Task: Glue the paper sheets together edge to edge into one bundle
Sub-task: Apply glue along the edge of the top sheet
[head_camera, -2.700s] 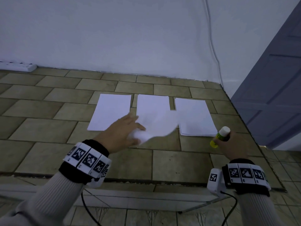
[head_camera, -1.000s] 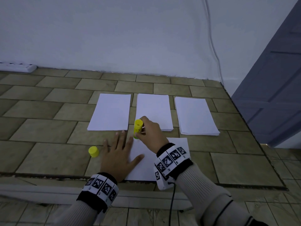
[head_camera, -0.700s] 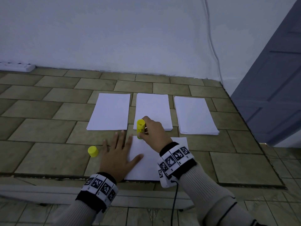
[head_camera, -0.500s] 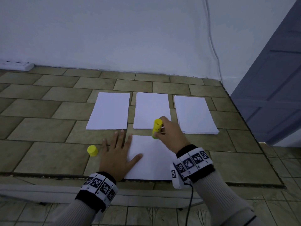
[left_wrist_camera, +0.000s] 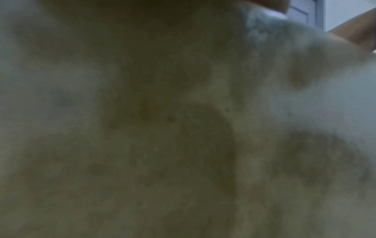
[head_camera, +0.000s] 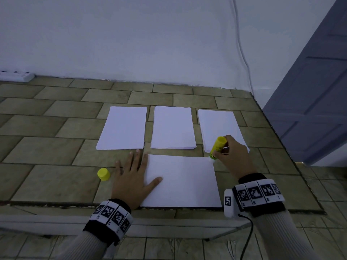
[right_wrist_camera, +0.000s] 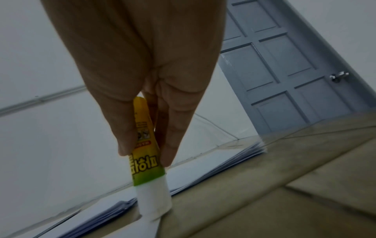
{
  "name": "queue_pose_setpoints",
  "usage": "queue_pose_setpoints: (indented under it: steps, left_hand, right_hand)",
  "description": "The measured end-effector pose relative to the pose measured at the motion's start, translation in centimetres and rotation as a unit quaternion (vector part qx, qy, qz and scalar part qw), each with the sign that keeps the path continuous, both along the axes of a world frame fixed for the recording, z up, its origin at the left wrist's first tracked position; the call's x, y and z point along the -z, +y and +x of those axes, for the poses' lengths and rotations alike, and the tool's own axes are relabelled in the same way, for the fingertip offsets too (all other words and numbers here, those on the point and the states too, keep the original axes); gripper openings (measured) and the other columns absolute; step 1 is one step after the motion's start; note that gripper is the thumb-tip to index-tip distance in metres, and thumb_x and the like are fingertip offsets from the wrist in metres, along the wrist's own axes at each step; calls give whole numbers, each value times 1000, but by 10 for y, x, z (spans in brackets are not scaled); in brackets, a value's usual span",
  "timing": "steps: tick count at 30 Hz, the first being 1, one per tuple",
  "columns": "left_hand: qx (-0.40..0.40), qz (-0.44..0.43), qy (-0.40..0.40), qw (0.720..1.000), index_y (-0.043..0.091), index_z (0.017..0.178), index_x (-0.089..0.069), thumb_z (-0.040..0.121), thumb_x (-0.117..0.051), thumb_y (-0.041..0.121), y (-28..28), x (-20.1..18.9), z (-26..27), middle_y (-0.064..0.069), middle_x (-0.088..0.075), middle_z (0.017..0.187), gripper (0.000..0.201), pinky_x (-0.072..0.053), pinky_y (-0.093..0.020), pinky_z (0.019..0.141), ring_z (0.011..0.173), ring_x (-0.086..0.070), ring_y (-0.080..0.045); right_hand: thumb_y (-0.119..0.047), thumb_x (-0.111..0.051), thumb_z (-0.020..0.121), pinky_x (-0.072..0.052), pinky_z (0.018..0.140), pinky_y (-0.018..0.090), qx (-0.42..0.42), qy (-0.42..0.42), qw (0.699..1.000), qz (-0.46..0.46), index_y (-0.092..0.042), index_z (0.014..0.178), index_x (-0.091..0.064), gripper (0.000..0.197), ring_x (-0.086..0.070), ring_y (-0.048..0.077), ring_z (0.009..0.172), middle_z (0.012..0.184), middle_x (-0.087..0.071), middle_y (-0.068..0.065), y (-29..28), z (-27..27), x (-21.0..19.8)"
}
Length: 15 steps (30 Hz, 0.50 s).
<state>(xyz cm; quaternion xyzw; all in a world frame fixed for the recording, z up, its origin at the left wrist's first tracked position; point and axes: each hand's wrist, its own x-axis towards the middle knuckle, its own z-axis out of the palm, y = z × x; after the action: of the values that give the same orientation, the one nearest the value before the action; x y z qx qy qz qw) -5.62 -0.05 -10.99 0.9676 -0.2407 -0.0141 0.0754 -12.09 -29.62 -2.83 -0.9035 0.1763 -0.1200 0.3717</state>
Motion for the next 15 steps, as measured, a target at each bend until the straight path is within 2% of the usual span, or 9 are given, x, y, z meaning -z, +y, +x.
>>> queue_pose_setpoints:
  steps: [2,6,9,11,15]
  left_hand:
    - [-9,-8,8,1000,18,156,-6,71,9,91,0,1,0,-1,2,163,113,2,-56,117,150,2,-20]
    - [-9,-39,9,999,24,148,-32,70,0,93,1,-1,0,-3,-13,162,109,1,-56,118,150,-4,-21]
    - [-2,-32,1,999,26,141,-42,69,-2,94,1,-4,-1,-5,-17,162,107,-1,-59,117,150,-7,-24]
    - [3,-25,5,1000,27,144,-39,66,-3,97,1,-6,-2,-6,-14,162,111,0,-59,117,150,-5,-24]
    - [18,-5,11,1000,25,150,-31,59,-9,103,4,-6,-2,-7,-6,163,122,3,-60,116,150,0,-26]
  right_hand:
    - [-9,-70,83,-49,72,25,7,-20,1000,8,-11,98,-54,22,-64,17,80,89,-65,4,5,-1,-2]
    - [-9,-70,81,-55,73,25,-48,-67,996,36,-11,85,-57,14,-66,14,77,82,-67,2,36,-1,-6]
    - [-5,-71,78,-55,73,23,-128,-82,986,69,-7,81,-58,13,-65,12,76,80,-67,3,68,2,-7]
    - [-7,-70,80,-57,76,30,-177,-63,978,87,-9,83,-57,13,-64,12,78,84,-65,4,86,7,-6]
    - [-15,-68,83,-55,80,41,-237,-34,969,59,-14,89,-52,16,-61,19,88,93,-61,5,116,17,3]
